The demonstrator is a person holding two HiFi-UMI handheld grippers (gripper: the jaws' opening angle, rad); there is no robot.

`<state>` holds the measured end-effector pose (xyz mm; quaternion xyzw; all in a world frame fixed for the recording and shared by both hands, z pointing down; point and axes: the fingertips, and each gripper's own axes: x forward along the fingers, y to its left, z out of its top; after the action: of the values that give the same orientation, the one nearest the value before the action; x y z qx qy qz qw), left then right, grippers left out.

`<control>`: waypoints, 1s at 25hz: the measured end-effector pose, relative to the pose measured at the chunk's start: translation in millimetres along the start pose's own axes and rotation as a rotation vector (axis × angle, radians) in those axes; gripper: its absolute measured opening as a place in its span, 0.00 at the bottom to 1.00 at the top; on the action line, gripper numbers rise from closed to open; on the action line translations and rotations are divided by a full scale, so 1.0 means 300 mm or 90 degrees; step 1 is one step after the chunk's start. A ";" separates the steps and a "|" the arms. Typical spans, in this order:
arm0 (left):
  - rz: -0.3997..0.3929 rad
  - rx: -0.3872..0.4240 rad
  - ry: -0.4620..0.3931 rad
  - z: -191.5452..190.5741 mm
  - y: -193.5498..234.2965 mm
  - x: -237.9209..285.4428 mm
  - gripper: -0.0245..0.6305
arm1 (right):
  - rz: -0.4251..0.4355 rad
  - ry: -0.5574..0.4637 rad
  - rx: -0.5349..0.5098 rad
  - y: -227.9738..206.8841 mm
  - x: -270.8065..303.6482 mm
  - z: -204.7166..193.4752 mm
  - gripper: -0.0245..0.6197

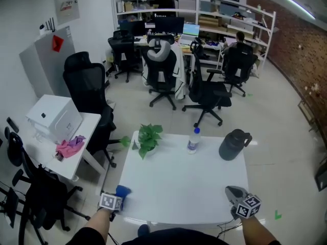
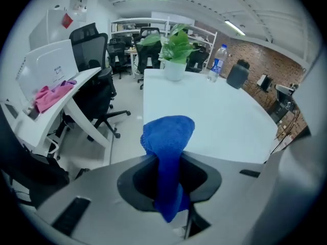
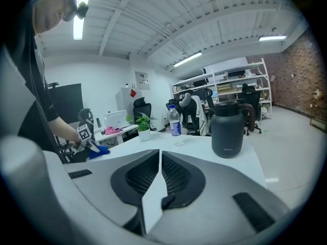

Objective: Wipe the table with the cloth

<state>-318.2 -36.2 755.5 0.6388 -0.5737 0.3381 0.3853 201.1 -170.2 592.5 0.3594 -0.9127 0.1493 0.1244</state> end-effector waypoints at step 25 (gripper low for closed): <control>-0.272 0.060 -0.464 0.671 -0.548 -0.189 0.04 | 0.022 -0.016 0.018 -0.002 0.068 0.044 0.04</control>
<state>-163.2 -179.3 593.3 0.8380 -0.5111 0.0285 0.1889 185.5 -187.9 587.3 0.3468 -0.9182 0.1596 0.1054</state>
